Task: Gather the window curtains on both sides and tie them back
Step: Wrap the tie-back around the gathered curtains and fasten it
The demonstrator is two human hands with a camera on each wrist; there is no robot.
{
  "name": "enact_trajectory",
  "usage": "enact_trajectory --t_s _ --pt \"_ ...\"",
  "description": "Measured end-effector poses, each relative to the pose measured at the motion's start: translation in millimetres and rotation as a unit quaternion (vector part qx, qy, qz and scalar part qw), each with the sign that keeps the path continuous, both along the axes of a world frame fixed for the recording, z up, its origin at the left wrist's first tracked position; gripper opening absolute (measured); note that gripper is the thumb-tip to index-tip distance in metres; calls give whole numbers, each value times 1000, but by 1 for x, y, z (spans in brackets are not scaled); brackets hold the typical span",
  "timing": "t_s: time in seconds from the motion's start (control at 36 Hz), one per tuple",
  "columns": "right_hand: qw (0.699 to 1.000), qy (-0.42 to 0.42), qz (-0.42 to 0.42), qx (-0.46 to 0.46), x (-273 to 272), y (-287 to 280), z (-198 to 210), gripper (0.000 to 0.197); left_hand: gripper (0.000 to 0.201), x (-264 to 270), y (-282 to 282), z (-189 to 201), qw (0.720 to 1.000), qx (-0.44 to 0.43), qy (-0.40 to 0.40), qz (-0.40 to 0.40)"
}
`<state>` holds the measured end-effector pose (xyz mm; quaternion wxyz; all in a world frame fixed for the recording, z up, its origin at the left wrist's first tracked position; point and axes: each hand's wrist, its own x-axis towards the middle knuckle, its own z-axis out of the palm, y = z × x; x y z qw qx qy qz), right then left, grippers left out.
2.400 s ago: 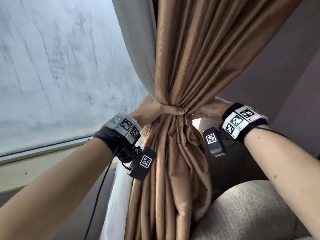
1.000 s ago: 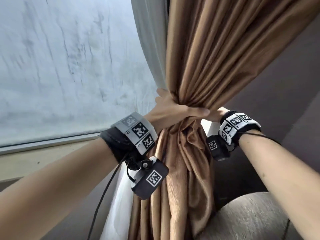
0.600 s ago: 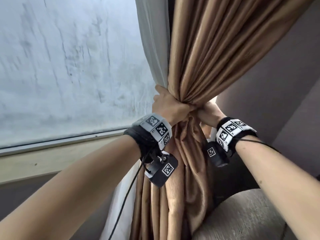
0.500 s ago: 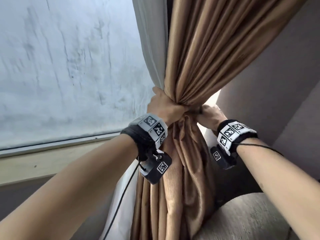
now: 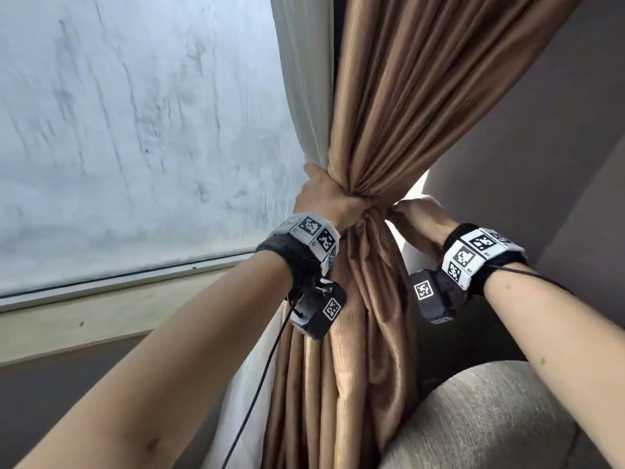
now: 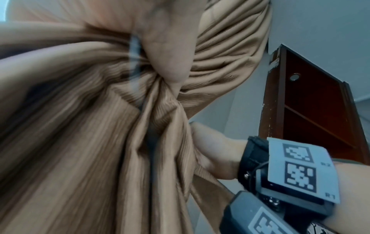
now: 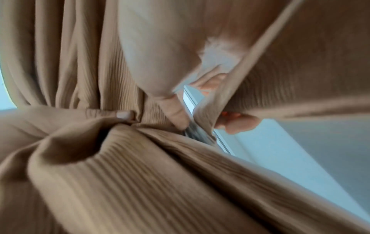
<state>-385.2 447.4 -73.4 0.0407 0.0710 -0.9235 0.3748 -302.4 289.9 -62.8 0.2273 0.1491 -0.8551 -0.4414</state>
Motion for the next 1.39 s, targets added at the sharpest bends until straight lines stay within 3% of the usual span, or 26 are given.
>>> enact_trajectory --t_s 0.11,0.19,0.25,0.39,0.47,0.58,0.69,0.78,0.81,0.89,1.0,1.03,1.06,1.14,1.31,1.39 --pt "998 55 -38 22 9 8 6 28 89 -2 -1 -1 1000 6 1 2" --pt "989 115 -82 55 15 18 11 14 86 -3 -1 -2 1000 7 6 7" --pt "992 100 -61 53 21 21 12 9 82 -5 -1 -3 1000 5 10 14" --pt "997 68 -10 27 32 14 2 16 76 -7 2 -5 999 -1 15 30" --pt "997 62 23 41 46 5 1 7 73 -5 6 -4 999 3 12 46" --pt "994 67 85 21 69 -11 1 28 73 -3 13 -5 996 -5 29 88" --pt "990 52 130 -1 79 -19 5 29 72 -5 15 -8 993 -2 51 104" --pt "988 39 144 25 82 -27 4 13 76 -6 16 -9 996 37 44 69" --pt "988 34 147 41 83 -30 3 15 78 -6 17 -7 996 61 35 59" --pt "987 46 147 53 81 -39 -3 49 88 -4 12 2 992 125 -16 30" --pt "988 65 131 54 78 -39 -7 51 104 5 0 9 968 229 -81 -64" --pt "988 64 128 56 76 -37 -7 48 106 4 -4 8 965 225 -101 -90" --pt "989 62 124 56 74 -36 -7 45 94 6 -9 8 960 214 -120 -134" --pt "991 56 105 62 68 -31 -10 41 20 29 -14 15 950 145 -165 -221" --pt "993 69 69 73 62 -26 -23 47 26 22 -33 -9 973 -66 -156 -154" --pt "994 77 54 62 62 -26 -26 46 34 28 -35 -17 970 -82 -157 -166"
